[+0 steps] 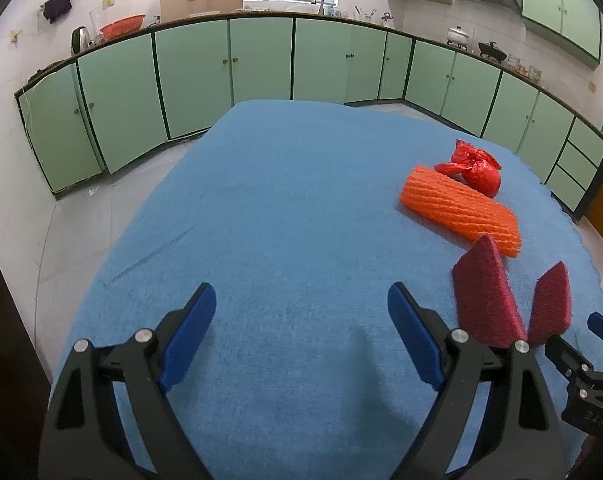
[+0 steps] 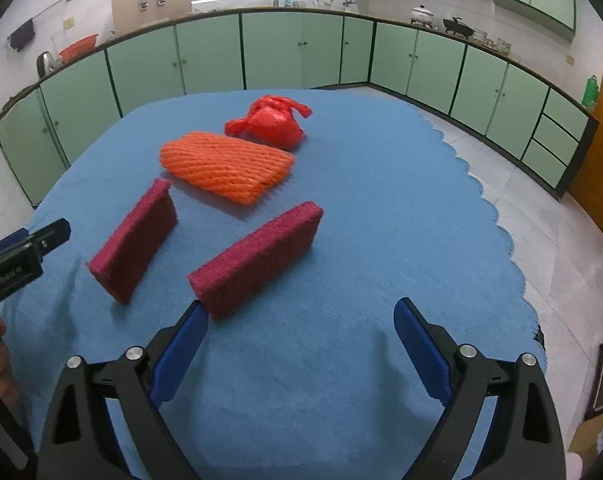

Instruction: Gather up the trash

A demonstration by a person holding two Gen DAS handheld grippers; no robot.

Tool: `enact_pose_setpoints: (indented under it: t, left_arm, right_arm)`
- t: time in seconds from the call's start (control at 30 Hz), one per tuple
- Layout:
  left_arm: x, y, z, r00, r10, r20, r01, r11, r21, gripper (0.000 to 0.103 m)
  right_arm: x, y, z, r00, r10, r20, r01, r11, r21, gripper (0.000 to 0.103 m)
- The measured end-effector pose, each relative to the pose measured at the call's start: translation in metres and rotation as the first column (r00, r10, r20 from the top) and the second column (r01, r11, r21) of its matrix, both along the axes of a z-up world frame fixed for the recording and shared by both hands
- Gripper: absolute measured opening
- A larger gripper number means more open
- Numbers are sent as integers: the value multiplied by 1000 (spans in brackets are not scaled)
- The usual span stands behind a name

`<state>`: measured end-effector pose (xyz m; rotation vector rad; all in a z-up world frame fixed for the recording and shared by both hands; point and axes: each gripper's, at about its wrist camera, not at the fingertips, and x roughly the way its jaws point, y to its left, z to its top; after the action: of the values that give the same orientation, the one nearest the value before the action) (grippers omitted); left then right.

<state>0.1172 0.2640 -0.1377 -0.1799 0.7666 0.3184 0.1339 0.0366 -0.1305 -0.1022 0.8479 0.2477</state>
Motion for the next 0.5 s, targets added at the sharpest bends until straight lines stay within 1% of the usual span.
enact_pose_setpoints:
  t: [0.23, 0.37, 0.5]
  left_arm:
    - [0, -9, 1, 1000, -24, 4, 24, 1000, -4, 85]
    - [0, -15, 3, 999, -38, 9, 38, 999, -3, 85]
    - [-1, -17, 7, 999, -41, 17, 41, 999, 8, 85]
  right_arm:
    - [-7, -16, 6, 999, -50, -17, 51, 999, 13, 91]
    - [-8, -25, 9, 996, -85, -37, 89, 992, 92, 91]
    - [-8, -15, 2, 994, -95, -51, 100, 989, 108, 91]
